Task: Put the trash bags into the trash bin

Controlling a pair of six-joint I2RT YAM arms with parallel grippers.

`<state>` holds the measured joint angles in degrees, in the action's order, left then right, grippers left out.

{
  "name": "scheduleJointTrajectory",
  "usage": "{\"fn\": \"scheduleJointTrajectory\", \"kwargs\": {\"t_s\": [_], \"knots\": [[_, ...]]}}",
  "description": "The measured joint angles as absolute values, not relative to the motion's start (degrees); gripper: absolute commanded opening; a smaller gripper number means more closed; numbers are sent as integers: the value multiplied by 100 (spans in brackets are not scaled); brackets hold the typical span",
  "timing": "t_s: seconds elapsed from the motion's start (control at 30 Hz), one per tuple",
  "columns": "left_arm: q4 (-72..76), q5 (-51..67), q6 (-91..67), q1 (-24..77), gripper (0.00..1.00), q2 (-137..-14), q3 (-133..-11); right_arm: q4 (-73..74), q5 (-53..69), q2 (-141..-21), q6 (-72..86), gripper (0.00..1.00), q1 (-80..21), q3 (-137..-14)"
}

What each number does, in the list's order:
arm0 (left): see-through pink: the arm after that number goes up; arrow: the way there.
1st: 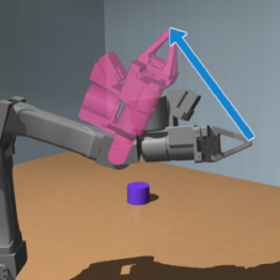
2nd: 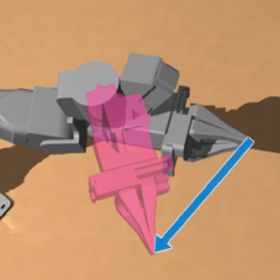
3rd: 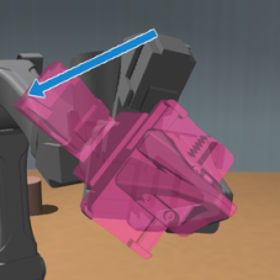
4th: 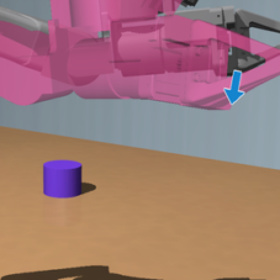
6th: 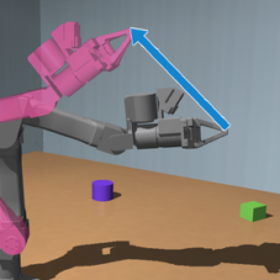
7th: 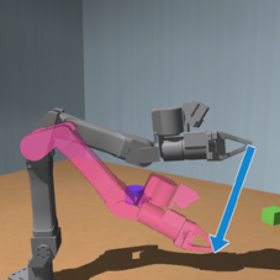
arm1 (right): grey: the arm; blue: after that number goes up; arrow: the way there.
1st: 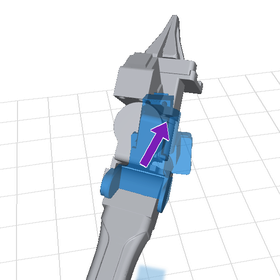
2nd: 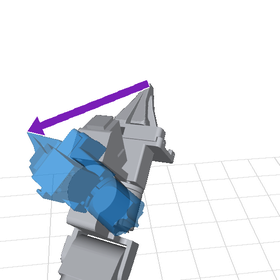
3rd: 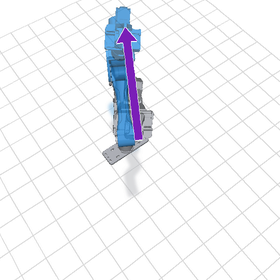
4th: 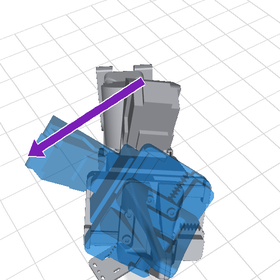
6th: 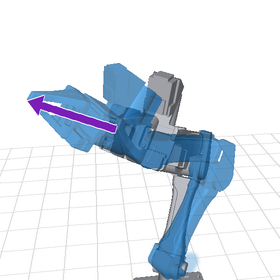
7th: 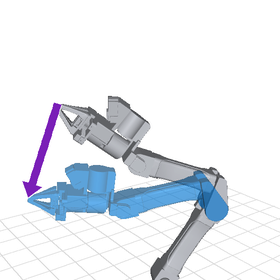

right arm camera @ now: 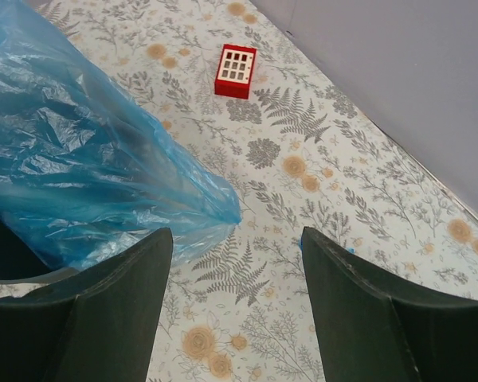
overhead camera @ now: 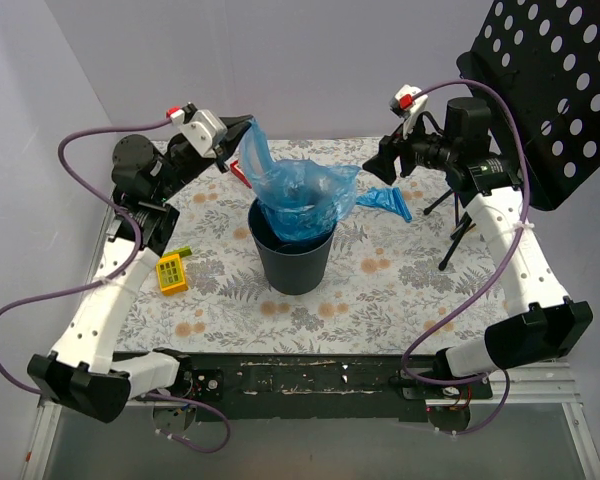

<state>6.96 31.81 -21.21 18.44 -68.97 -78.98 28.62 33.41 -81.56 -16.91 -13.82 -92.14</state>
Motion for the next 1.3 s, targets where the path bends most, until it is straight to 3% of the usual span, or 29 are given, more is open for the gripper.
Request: {"fn": "scheduleJointTrajectory", "kwargs": {"t_s": [0.3, 0.57, 1.0, 1.3], "knots": [[-617, 3802, -1525, 1844, 0, -6119, -7867, 3000, 4104, -8451, -2150, 75, -1450, -9826], [-1133, 3743, -913, 1846, 0, -5089, -6834, 3391, 4193, -8646, -3444, 76, -2073, -10038], [-1245, 3599, -709, 1846, 0, -4991, -6598, 3701, 4117, -9542, -4541, 74, -2519, -10586], [-1245, 3424, -681, 1846, 0, -4958, -6589, 4091, 3918, -10012, -4978, 50, -2799, -11249]]}}
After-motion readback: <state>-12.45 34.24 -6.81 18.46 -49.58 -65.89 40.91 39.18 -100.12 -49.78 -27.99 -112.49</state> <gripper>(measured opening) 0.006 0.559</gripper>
